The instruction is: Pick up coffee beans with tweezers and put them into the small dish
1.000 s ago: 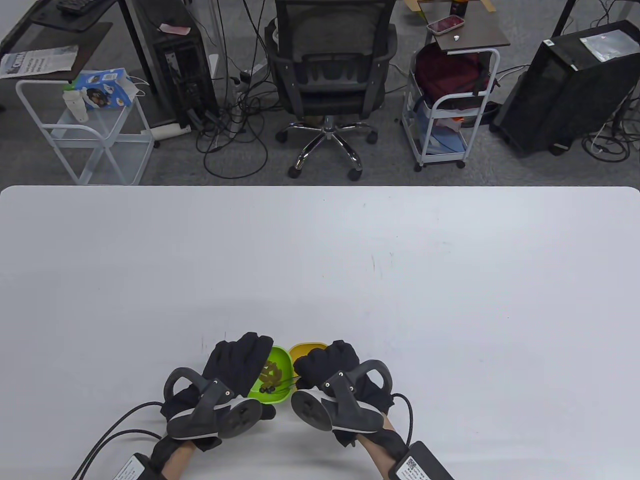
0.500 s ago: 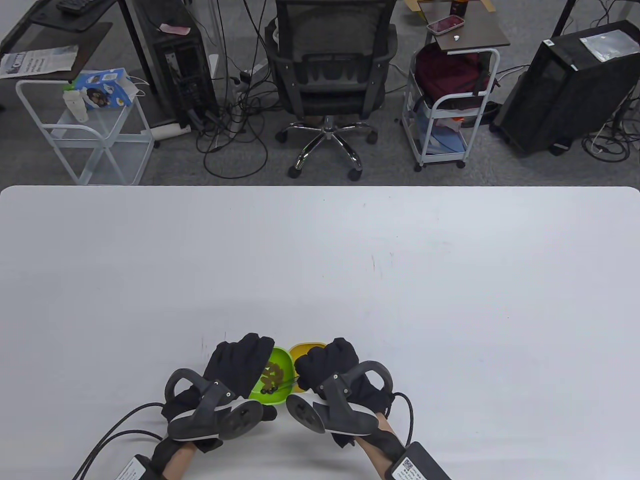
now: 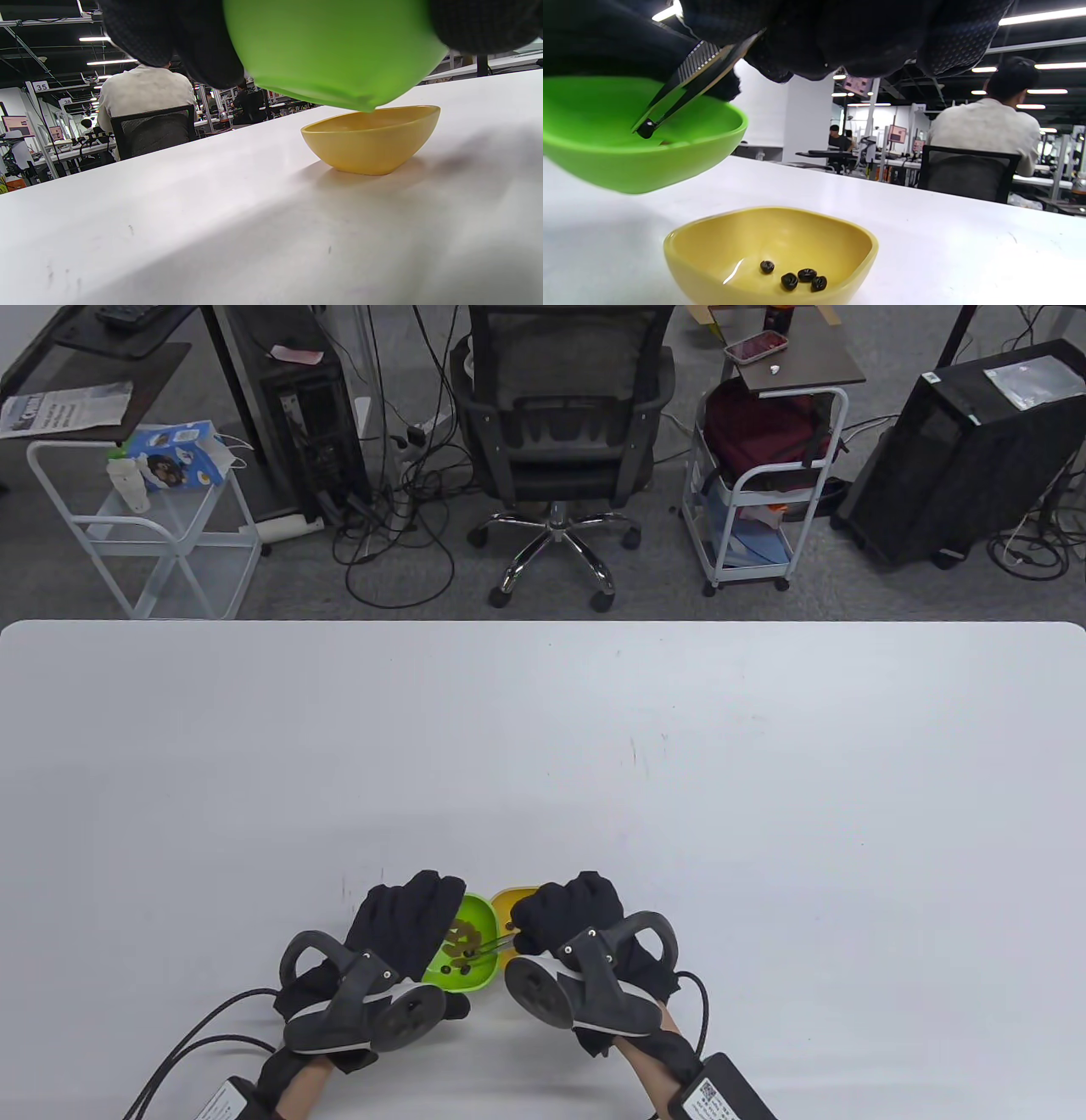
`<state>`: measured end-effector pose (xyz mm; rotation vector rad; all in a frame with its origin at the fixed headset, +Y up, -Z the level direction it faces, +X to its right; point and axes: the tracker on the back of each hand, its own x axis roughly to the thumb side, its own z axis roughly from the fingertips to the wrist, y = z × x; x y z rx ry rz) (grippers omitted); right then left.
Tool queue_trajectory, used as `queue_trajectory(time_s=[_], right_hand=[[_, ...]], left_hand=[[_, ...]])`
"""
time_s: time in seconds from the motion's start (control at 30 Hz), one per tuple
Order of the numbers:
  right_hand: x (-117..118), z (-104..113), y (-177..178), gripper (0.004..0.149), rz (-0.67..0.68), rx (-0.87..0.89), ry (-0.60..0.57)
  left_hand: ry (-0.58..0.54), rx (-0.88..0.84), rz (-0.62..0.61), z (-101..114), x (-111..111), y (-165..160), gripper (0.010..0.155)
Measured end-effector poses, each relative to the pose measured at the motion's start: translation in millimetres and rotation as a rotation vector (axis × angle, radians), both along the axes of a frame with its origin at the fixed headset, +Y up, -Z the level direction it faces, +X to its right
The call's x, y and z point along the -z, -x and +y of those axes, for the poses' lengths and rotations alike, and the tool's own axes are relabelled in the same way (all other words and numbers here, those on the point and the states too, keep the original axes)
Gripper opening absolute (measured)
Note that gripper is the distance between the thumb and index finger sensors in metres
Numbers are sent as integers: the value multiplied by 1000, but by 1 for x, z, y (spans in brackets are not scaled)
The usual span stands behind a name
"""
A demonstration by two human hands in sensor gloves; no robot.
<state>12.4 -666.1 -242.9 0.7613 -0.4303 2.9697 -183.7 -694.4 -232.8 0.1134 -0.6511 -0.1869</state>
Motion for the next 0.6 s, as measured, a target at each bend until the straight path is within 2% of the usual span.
queue_trajectory(time_s=[0.2, 0.6], right_hand=[[7, 5, -23, 41, -53, 105, 36], [21, -3, -45, 41, -132, 133, 84]], left_hand=[[-3, 5, -3, 0, 0, 0, 115], [-5, 3, -5, 0, -1, 0, 115]])
